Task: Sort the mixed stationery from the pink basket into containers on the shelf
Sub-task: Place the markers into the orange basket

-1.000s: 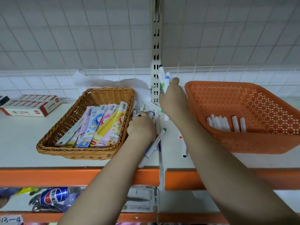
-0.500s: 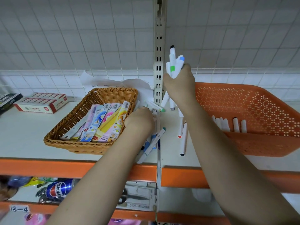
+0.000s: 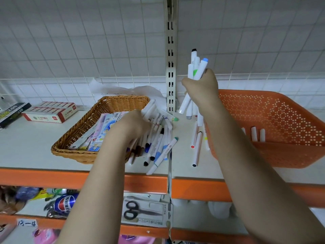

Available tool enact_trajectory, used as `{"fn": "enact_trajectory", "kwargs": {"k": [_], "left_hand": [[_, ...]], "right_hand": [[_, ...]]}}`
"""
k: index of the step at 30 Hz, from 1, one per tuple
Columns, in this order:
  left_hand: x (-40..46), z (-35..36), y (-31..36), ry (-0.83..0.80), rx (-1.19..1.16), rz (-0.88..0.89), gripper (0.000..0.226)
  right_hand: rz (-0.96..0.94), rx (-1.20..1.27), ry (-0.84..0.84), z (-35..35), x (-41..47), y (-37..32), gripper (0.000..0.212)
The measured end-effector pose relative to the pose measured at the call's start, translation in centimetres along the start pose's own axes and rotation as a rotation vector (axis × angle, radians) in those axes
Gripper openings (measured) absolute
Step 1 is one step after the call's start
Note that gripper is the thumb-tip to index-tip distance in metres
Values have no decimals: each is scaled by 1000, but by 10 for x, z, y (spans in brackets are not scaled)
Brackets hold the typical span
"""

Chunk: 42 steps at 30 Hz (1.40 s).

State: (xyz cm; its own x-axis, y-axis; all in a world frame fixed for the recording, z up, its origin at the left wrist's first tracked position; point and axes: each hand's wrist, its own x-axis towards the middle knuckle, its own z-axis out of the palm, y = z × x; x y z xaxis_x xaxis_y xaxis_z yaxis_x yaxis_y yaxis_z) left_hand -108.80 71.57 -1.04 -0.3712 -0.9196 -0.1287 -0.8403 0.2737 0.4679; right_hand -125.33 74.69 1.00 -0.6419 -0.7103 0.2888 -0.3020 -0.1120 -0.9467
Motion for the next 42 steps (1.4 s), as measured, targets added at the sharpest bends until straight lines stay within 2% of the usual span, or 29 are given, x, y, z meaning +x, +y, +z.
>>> {"fn": "enact_trajectory", "kwargs": {"k": [2, 5, 8, 11, 14, 16, 19, 23, 26, 30, 33, 36, 40, 42], "left_hand": [[1, 3, 3, 42, -193, 31, 28], [1, 8, 18, 35, -635, 117, 26], [-3, 13, 44, -61, -1009, 190, 22], [-6, 17, 72, -199, -1169, 221, 23], [-8, 26, 96, -280, -1209, 233, 17], [-8, 35, 110, -320, -1199, 289, 14], [-11, 51, 132, -365, -1091, 367, 16], [-14, 63, 156, -292, -940, 405, 23], [-15, 68, 164, -279, -926, 415, 20], [-14, 71, 164, -291, -899, 382, 22], [-13, 67, 161, -300, -893, 343, 32], [-11, 63, 159, -270, -854, 351, 32], [-9, 57, 160, -284, -782, 355, 28], [-8, 55, 160, -282, -756, 345, 25]], "right_hand": [[46, 54, -30, -5, -1, -2, 12], [150, 144, -81, -18, -3, -6, 8], [247, 209, -137, -38, -4, -6, 12], [242, 213, -215, -65, -9, -5, 12], [197, 301, -277, -92, -12, -2, 5], [146, 317, -235, -107, -12, 2, 5], [146, 382, -143, -128, -6, 10, 20], [172, 351, -92, -151, -1, 20, 41], [195, 356, -95, -166, 5, 24, 26], [193, 191, -72, -182, 14, 28, 37], [221, 322, -27, -192, 21, 24, 15], [305, 564, -210, -197, 24, 18, 12], [403, 573, -540, -195, 23, 3, 32], [420, 548, -648, -196, 23, -6, 30]]}}
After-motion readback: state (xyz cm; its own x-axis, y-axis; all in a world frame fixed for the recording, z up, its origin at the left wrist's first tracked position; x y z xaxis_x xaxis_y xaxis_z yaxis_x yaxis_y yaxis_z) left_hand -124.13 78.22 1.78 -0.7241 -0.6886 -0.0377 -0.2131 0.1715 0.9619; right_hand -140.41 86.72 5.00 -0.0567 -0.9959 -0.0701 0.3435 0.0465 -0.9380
